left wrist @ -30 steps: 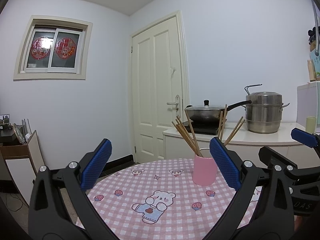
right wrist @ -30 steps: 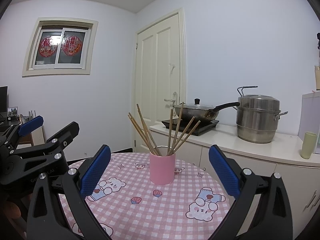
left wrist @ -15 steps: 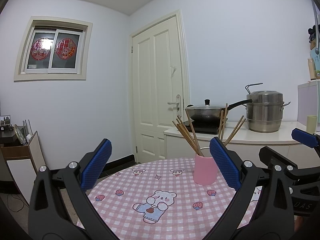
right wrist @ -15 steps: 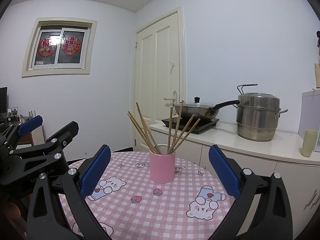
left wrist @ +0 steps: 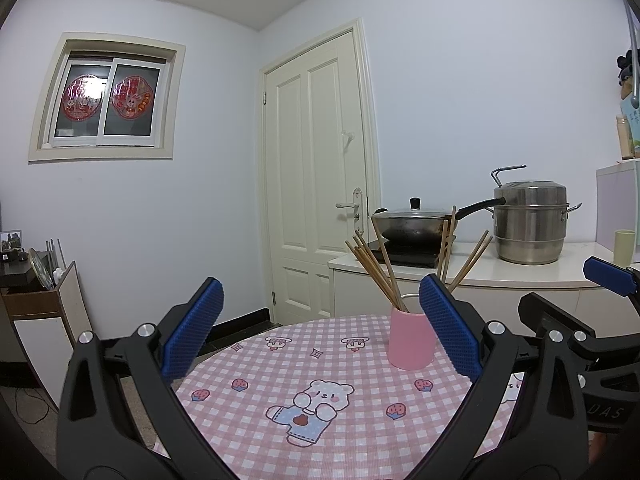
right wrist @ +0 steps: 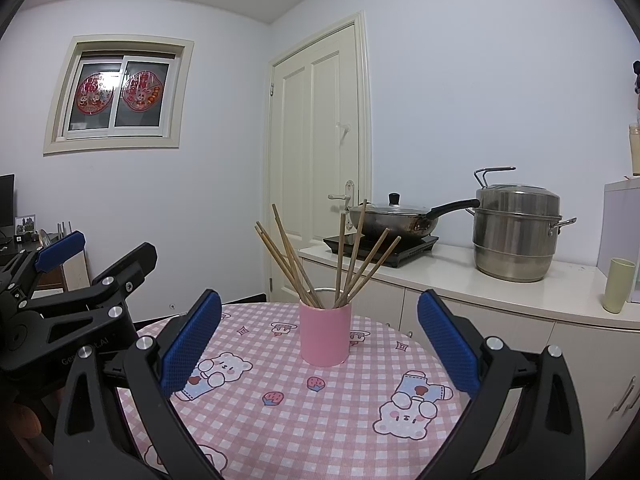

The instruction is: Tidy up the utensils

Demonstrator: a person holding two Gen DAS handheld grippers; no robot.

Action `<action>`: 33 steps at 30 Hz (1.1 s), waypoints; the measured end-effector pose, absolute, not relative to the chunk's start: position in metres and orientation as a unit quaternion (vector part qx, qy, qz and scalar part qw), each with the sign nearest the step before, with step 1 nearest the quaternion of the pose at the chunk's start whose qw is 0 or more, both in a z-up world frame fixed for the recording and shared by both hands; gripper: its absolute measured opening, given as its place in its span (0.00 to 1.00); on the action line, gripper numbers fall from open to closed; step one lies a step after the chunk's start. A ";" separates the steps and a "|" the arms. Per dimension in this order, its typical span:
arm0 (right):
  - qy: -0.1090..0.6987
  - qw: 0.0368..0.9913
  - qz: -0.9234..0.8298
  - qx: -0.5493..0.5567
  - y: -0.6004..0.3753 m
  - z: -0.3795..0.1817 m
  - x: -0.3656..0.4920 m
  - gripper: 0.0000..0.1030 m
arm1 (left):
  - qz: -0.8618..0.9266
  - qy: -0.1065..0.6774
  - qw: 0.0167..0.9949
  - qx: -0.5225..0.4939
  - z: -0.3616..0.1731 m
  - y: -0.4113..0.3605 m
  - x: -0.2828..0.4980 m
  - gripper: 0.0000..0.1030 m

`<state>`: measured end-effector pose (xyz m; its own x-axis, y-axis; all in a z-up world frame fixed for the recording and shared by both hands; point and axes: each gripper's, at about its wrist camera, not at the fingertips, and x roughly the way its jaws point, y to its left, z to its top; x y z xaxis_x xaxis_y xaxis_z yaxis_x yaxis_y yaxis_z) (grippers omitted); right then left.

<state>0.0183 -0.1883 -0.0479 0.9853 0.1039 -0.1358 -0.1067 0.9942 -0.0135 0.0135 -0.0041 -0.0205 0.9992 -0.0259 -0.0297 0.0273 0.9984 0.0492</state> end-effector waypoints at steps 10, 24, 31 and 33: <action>0.068 0.996 0.052 -0.011 -0.188 -0.048 0.018 0.92 | -0.011 0.015 1.000 0.023 -0.021 -0.004 0.015 0.94; 0.068 0.996 0.052 -0.011 -0.188 -0.048 0.019 0.92 | -0.008 0.015 1.000 0.024 -0.020 -0.005 0.017 0.94; 0.070 0.996 0.051 -0.010 -0.188 -0.047 0.020 0.92 | -0.007 0.016 1.000 0.025 -0.020 -0.006 0.017 0.94; 0.071 0.996 0.050 -0.010 -0.187 -0.047 0.021 0.92 | -0.007 0.016 1.000 0.025 -0.020 -0.006 0.017 0.94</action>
<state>0.0206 -0.1873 -0.0470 0.9847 0.0990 -0.1432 -0.1018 0.9947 -0.0121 0.0166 -0.0063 -0.0201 0.9994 -0.0135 -0.0332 0.0151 0.9986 0.0502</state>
